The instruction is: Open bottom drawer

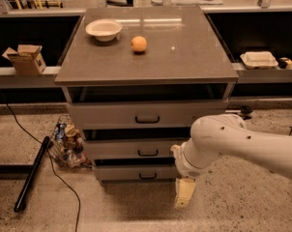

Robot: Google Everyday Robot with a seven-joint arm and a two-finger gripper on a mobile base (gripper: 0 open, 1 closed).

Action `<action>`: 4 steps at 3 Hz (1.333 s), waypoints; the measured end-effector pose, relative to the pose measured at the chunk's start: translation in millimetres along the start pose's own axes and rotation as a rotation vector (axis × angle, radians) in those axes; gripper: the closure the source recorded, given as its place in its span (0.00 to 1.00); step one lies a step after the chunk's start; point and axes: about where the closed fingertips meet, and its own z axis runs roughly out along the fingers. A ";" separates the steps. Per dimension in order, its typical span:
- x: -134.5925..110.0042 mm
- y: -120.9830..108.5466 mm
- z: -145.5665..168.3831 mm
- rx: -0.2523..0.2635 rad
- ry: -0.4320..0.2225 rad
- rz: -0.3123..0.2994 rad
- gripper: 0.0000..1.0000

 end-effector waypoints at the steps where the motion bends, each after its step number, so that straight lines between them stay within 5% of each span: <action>1: 3.9 -3.1 41.0 -0.025 0.037 -0.018 0.00; 3: 20.3 -19.4 179.4 -0.074 0.026 -0.095 0.00; 4: 23.0 -10.1 192.6 -0.099 0.020 -0.086 0.00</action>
Offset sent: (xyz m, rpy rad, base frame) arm 0.0393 0.0358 -0.2108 -0.0774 0.0607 0.1279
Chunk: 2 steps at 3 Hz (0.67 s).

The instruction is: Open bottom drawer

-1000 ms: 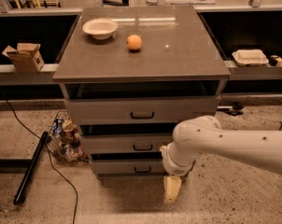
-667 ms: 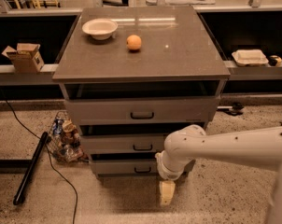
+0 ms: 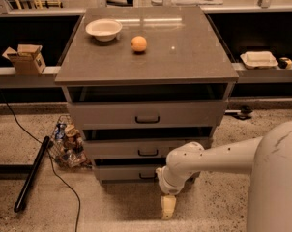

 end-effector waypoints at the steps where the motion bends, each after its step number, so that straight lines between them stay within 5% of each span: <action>1: 0.0 0.0 0.0 0.000 0.000 0.000 0.00; 2: 15.0 -25.2 27.1 0.012 -0.008 -0.020 0.00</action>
Offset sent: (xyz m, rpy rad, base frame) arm 0.0804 -0.0153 -0.0960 0.0329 -0.0559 0.0454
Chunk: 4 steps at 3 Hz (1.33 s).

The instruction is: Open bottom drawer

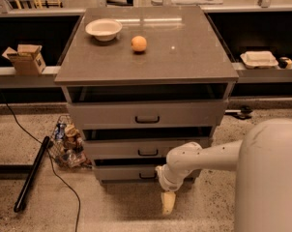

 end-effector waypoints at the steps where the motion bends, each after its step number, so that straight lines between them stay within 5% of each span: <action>1: 25.6 -35.7 40.4 0.017 -0.015 -0.021 0.00; 4: 67.5 -112.0 114.2 0.050 -0.006 0.015 0.00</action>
Offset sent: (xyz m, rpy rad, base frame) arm 0.1088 -0.0194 -0.1286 -0.0013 -0.0545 0.0179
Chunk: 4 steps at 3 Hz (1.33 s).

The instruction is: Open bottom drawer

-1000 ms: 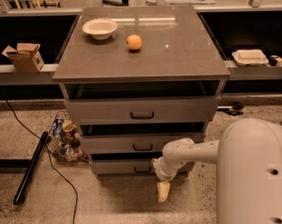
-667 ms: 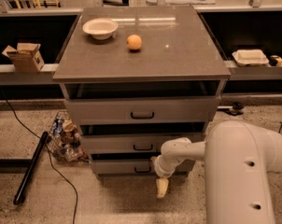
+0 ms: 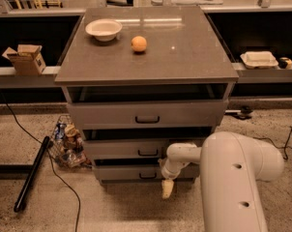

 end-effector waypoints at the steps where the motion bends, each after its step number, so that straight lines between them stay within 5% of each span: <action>1: 10.9 -23.1 12.4 0.025 0.012 0.036 0.00; 2: 10.9 -23.1 12.4 0.025 0.012 0.036 0.00; 4: 49.7 -33.0 22.7 0.083 0.061 0.059 0.00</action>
Offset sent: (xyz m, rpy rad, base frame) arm 0.0180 -0.0042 -0.0125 -0.0093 -0.0086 -0.0333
